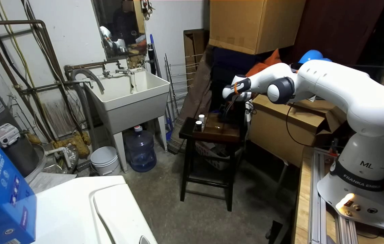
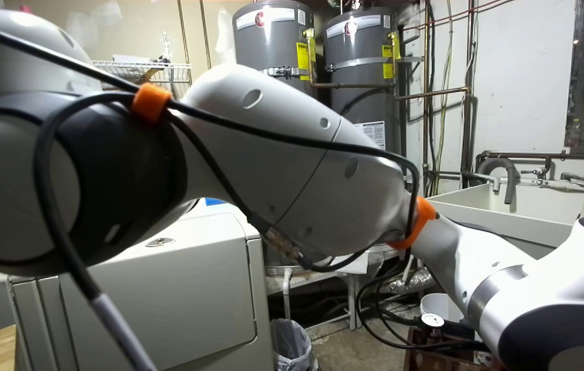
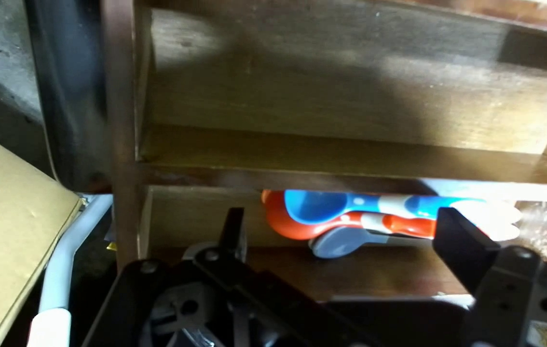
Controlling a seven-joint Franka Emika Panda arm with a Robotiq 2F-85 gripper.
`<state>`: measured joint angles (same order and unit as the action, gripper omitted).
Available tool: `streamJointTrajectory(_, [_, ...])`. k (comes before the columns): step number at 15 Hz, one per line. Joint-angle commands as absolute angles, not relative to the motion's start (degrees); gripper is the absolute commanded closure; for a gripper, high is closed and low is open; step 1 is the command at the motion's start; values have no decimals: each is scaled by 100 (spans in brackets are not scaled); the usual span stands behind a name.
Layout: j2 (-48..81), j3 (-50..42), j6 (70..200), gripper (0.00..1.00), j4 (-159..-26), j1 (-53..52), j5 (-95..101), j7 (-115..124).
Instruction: Remove the blue spoon from the brown stool and put it on the washing machine on the right
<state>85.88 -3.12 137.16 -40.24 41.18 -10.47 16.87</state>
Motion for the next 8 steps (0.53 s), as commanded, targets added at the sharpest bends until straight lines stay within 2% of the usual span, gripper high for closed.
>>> streamJointTrajectory(1, [8590, -298, 13717, 0, -4092, 4085, -1209, 1784])
streamJointTrajectory(2, [8594, -298, 13720, 0, -4092, 4081, -1218, 1795])
streamJointTrajectory(3, [8597, -296, 13735, 7, -4096, 4081, -1229, 1815])
streamJointTrajectory(4, [8598, -309, 13749, 8, -4102, 4075, -1230, 1851])
streamJointTrajectory(5, [8597, -313, 13757, 15, -4103, 4074, -1233, 1876])
streamJointTrajectory(6, [8597, -318, 13757, 15, -4109, 4075, -1243, 1922])
streamJointTrajectory(7, [8597, -317, 13760, 35, -4109, 4075, -1248, 1945])
streamJointTrajectory(8, [8598, -328, 13760, 42, -4113, 4068, -1244, 1981])
